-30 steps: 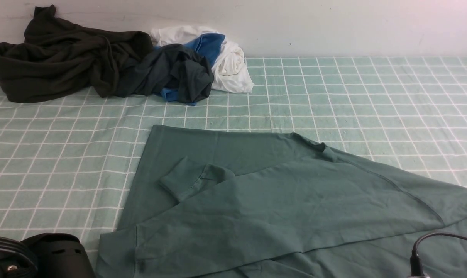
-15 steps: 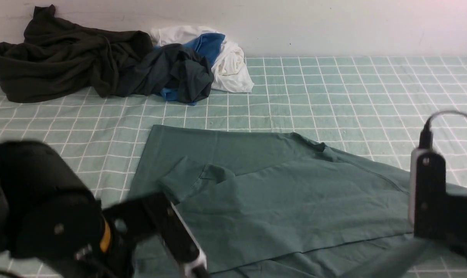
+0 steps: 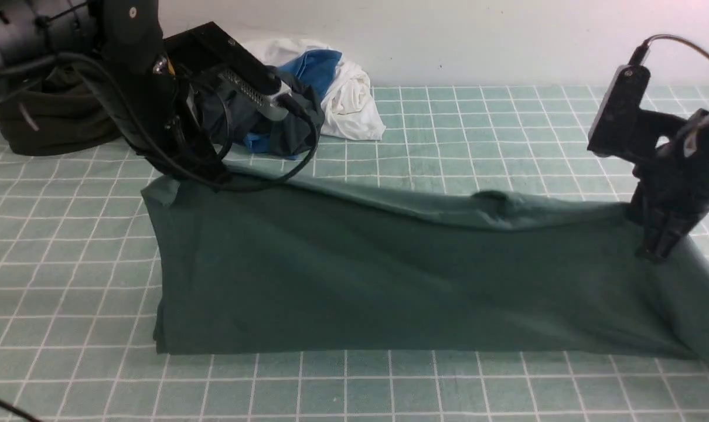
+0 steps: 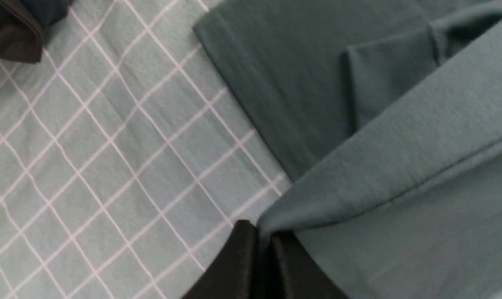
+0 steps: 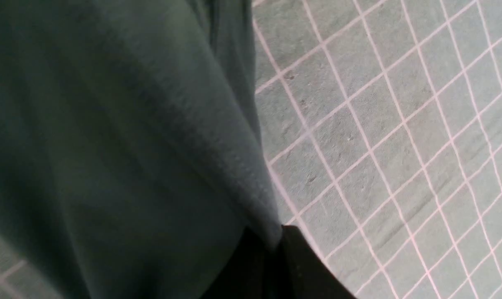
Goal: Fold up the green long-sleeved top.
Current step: Use both arms to drag the lower edge of the fabric forward and fold it over the upper edge, then use both arms simultaneously to clamp the lower edge of the clothing fabric
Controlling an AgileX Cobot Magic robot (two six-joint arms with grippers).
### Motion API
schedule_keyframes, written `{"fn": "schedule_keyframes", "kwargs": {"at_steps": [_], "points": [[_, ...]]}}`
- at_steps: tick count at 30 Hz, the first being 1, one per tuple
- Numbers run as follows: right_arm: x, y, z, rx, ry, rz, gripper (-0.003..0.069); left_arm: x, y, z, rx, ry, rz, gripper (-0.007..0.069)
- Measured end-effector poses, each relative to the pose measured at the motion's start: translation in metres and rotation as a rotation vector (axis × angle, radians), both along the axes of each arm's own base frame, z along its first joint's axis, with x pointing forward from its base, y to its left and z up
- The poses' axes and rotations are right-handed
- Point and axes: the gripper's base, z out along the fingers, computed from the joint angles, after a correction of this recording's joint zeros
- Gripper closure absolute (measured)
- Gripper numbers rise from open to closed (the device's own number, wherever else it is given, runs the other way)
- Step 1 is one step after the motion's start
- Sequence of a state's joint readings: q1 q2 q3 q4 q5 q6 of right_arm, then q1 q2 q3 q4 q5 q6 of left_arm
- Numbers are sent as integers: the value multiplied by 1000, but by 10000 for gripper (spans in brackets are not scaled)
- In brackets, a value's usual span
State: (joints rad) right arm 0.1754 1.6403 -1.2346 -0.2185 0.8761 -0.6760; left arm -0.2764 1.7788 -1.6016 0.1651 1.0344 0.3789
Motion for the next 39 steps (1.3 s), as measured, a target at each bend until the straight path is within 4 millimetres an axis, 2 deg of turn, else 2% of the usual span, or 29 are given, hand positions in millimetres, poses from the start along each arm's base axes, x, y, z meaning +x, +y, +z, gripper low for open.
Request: {"fn": "schedule_keyframes", "kwargs": {"at_steps": [2, 4, 6, 9, 13, 15, 16, 18, 20, 22, 24, 25, 26, 28, 31, 32, 33, 36, 39], "points": [[24, -3, -12, 11, 14, -23, 651, 26, 2, -16, 0, 2, 9, 617], [31, -3, -17, 16, 19, -30, 650, 33, 3, -21, -2, 4, 13, 616], [48, -4, -30, 28, 32, -51, 632, 51, 3, -41, -9, 3, 19, 615], [67, -6, -42, 52, 25, -98, 566, 68, 4, -65, -9, 0, 22, 596], [84, -12, -38, 54, -46, -190, 413, 83, 9, -87, 2, -17, 28, 517], [87, -14, -33, 57, -74, -233, 375, 85, 10, -89, 1, -25, 37, 487], [90, -17, -23, 71, -116, -326, 323, 87, 12, -87, -5, -35, 58, 439], [91, -21, -9, 107, -147, -465, 281, 89, 13, -79, -24, -50, 103, 366], [82, -22, 4, 163, -126, -601, 264, 91, 13, -64, -56, -49, 171, 293], [76, -20, 7, 191, -97, -642, 260, 89, 12, -59, -76, -26, 208, 268], [59, -8, 5, 275, 33, -670, 256, 83, 5, -47, -118, 34, 249, 246], [56, -3, 1, 304, 73, -664, 255, 81, 2, -45, -127, 47, 247, 246], [48, 5, -12, 348, 155, -654, 255, 76, -5, -44, -142, 86, 237, 251], [43, 12, -23, 384, 206, -640, 255, 73, -11, -44, -156, 119, 220, 265], [37, 25, -50, 465, 238, -606, 256, 68, -23, -45, -174, 149, 180, 340], [38, 26, -50, 472, 231, -603, 257, 67, -24, -45, -174, 152, 177, 354], [40, 34, -60, 509, 212, -586, 263, 66, -26, -45, -166, 165, 159, 412], [51, 47, -70, 571, 138, -552, 280, 63, -26, -46, -153, 193, 151, 515], [63, 62, -89, 608, 78, -525, 307, 62, -25, -47, -145, 210, 149, 606]]}}
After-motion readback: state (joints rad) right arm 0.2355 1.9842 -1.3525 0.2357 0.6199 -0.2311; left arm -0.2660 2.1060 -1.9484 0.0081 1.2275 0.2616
